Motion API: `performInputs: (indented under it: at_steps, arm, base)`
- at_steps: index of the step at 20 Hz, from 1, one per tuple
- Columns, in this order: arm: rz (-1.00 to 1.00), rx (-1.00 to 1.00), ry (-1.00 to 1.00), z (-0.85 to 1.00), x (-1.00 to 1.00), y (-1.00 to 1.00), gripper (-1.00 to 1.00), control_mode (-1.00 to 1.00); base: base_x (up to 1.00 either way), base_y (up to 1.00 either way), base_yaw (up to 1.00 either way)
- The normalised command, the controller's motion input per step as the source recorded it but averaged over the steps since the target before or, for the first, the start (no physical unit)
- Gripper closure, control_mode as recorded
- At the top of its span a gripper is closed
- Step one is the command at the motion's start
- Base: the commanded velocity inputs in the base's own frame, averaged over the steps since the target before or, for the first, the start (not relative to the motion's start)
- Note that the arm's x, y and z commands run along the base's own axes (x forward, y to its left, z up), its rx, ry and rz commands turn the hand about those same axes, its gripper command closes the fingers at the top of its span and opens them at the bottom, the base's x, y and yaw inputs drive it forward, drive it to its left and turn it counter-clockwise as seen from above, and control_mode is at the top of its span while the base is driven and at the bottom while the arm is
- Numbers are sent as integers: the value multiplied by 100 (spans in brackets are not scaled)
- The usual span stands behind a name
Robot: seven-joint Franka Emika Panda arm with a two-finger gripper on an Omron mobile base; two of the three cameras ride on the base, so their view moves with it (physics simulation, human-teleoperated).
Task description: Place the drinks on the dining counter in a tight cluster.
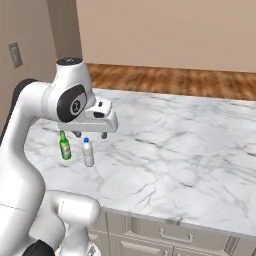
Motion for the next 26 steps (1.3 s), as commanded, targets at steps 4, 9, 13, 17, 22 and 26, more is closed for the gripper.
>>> performInputs:
  at_steps: [4, 9, 13, 17, 22, 26]
  arm:
    - [0, 0, 0, 0, 0, 0, -100, 100]
    - [0, 0, 0, 0, 0, 0, -100, 100]
    - [0, 0, 0, 0, 0, 0, -100, 100]
    - [0, 0, 0, 0, 0, 0, -100, 100]
    - [4, 0, 0, -1, 22, 12, -100, -100]
    - [37, 0, 0, -9, 91, 36, -100, -100]
  base:
    - [95, 43, -46]
    - [6, 4, -4]
    - [0, 0, 0]
    - [0, 0, 0]
    - [1, 0, 0]
    - [0, 0, 0]
